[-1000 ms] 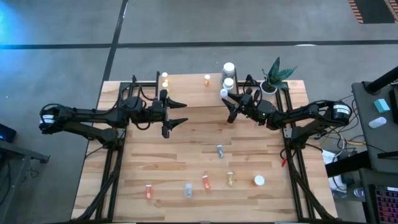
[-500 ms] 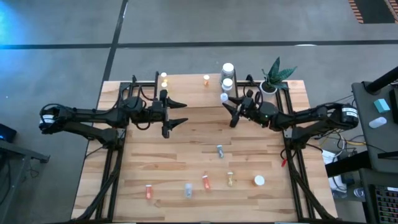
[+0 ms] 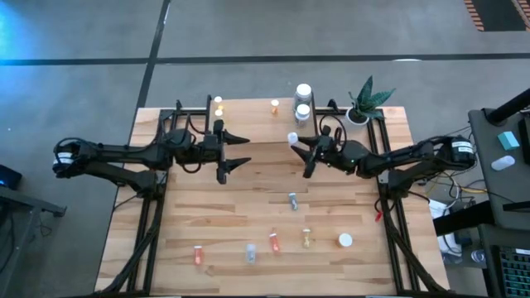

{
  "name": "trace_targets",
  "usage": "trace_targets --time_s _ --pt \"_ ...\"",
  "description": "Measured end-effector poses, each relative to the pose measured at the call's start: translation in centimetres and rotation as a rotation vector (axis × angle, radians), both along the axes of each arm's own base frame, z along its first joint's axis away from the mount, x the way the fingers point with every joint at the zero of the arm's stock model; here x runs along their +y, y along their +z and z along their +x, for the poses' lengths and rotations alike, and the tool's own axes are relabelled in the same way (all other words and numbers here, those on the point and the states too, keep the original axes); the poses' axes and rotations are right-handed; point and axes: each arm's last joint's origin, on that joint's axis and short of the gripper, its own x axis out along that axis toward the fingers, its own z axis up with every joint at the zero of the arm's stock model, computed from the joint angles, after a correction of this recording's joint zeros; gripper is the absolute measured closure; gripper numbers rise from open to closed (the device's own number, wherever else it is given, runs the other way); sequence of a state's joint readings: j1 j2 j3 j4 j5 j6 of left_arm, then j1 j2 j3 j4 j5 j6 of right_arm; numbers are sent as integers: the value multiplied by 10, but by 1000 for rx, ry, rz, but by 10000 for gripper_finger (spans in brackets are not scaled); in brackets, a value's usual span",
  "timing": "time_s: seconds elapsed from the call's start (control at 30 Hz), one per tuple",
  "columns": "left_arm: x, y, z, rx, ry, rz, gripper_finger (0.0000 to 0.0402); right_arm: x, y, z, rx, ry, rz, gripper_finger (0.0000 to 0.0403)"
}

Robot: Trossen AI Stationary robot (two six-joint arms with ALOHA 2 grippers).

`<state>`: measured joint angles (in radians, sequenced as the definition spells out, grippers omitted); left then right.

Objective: Pick and place medicine bottles onto shelf by color
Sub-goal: Put the transparent pill bottle on the shelf

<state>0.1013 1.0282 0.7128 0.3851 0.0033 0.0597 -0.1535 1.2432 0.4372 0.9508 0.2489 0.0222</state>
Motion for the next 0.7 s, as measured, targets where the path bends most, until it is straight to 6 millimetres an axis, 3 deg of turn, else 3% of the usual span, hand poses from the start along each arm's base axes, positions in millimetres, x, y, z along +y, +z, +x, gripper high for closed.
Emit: trace_targets --time_s 0.33,0.7 --pt "1 -10 10 46 0 -6 152 32 -2 43 121 -359 -149 249" --pt "0 -8 6 38 -3 -6 152 4 -26 44 111 -516 -55 244"
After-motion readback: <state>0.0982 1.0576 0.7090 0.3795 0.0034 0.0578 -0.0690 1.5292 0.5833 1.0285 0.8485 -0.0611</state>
